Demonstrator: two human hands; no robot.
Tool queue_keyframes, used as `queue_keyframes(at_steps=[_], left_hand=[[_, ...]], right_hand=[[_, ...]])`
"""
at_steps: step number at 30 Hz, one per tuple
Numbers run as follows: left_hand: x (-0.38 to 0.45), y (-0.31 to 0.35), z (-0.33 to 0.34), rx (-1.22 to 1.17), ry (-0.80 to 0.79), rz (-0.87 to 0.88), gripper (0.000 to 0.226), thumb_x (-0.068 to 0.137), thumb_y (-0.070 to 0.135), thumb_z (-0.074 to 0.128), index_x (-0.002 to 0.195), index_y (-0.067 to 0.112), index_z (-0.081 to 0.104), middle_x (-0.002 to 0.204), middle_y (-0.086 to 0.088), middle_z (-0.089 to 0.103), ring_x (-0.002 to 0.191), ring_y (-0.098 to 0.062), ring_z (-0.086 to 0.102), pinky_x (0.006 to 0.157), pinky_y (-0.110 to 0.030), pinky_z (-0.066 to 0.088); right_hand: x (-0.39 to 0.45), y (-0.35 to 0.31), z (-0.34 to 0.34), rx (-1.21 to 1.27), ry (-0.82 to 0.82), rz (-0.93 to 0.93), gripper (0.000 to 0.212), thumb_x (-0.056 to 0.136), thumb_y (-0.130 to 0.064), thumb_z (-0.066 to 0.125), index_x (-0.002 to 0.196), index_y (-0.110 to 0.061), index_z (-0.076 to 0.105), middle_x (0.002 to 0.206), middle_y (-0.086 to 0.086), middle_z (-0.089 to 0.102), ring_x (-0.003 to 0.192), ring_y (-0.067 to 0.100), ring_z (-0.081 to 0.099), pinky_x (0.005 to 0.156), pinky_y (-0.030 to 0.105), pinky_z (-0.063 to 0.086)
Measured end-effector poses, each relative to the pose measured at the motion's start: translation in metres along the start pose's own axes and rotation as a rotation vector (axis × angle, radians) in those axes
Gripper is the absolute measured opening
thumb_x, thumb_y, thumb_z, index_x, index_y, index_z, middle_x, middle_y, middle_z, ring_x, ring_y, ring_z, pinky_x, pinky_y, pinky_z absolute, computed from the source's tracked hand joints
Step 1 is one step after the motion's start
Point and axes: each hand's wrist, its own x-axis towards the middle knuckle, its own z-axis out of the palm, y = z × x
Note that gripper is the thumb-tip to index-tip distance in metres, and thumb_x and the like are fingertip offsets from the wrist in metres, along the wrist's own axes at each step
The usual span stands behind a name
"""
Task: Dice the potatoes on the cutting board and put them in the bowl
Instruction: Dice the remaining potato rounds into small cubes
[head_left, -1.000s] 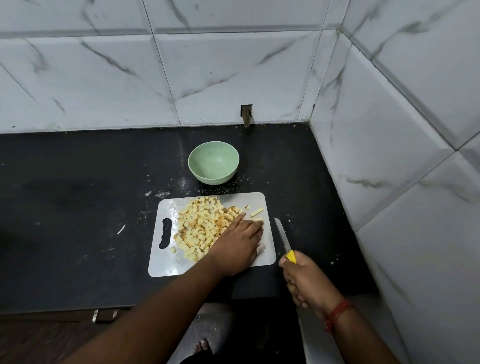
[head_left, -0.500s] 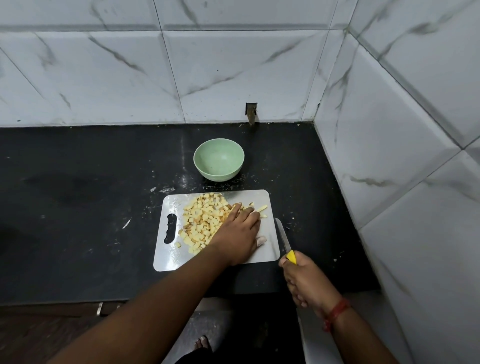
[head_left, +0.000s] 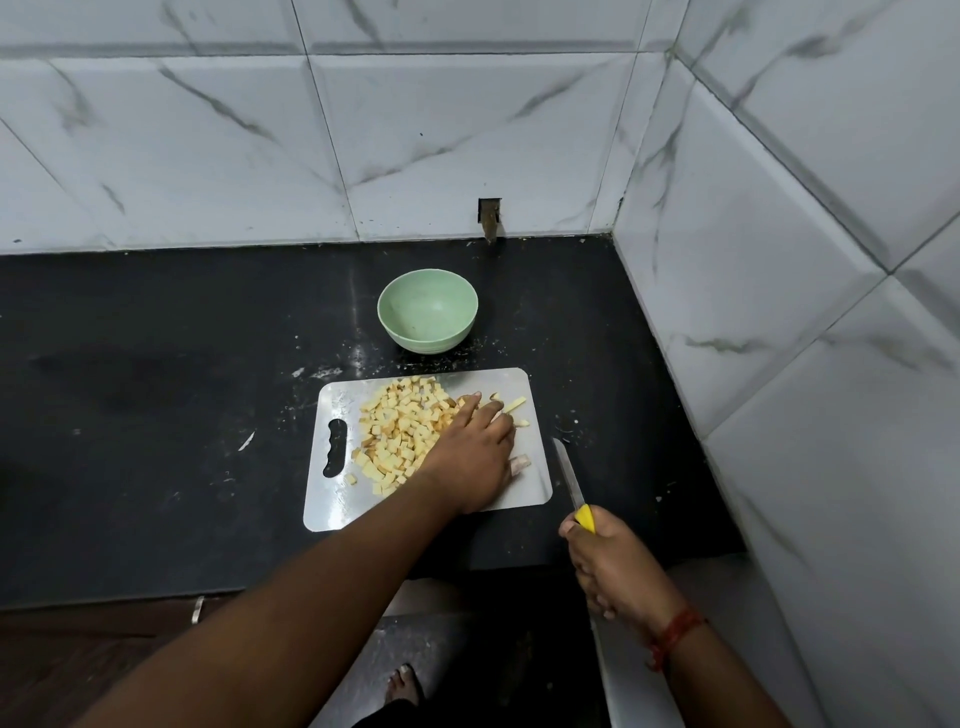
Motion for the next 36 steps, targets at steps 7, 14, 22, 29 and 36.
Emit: queue_keyframes(at_steps=[7,14,22,29,36], left_hand=[[-0.008,0.013,-0.001,0.040,0.021,-0.031,0.064,0.107,0.051,0.025,0.134,0.006,0.061,0.148,-0.015,0.050,0.148,-0.034,0.031,0.125,-0.057,0.004],[-0.011,0.015,-0.004,0.032,0.039,0.028,0.060,0.107,0.047,0.028,0.143,0.007,0.054,0.150,-0.013,0.047,0.147,-0.034,0.032,0.126,-0.055,0.005],[-0.011,0.007,-0.004,0.009,0.067,-0.015,0.058,0.105,0.047,0.030,0.143,0.009,0.053,0.149,-0.014,0.049,0.145,-0.032,0.036,0.125,-0.052,0.006],[0.005,0.016,-0.008,0.009,0.009,0.015,0.063,0.108,0.049,0.024,0.150,0.007,0.045,0.154,-0.009,0.042,0.150,-0.033,0.025,0.126,-0.055,0.001],[-0.007,0.006,0.001,0.045,0.085,-0.028,0.062,0.105,0.050,0.027,0.131,0.005,0.062,0.134,-0.015,0.055,0.134,-0.034,0.044,0.125,-0.056,0.016]], right_hand=[[-0.007,0.012,0.002,0.031,0.003,0.033,0.015,0.101,-0.022,0.045,0.088,-0.016,0.048,0.055,-0.002,0.036,0.040,0.012,0.024,0.042,0.019,0.020],[-0.010,0.011,-0.001,0.038,0.008,0.025,0.015,0.101,-0.021,0.045,0.088,-0.015,0.049,0.055,-0.001,0.037,0.040,0.012,0.024,0.043,0.020,0.021],[0.000,0.006,-0.004,0.017,0.000,-0.004,0.016,0.102,-0.019,0.044,0.087,-0.014,0.048,0.056,-0.001,0.036,0.038,0.012,0.023,0.042,0.017,0.021],[0.012,-0.016,-0.008,-0.016,-0.014,-0.031,0.016,0.101,-0.021,0.045,0.087,-0.015,0.049,0.056,0.000,0.036,0.039,0.012,0.024,0.042,0.019,0.021],[0.024,-0.026,-0.014,-0.021,-0.027,-0.027,0.016,0.101,-0.022,0.045,0.087,-0.015,0.049,0.056,-0.001,0.036,0.039,0.011,0.024,0.042,0.018,0.020]])
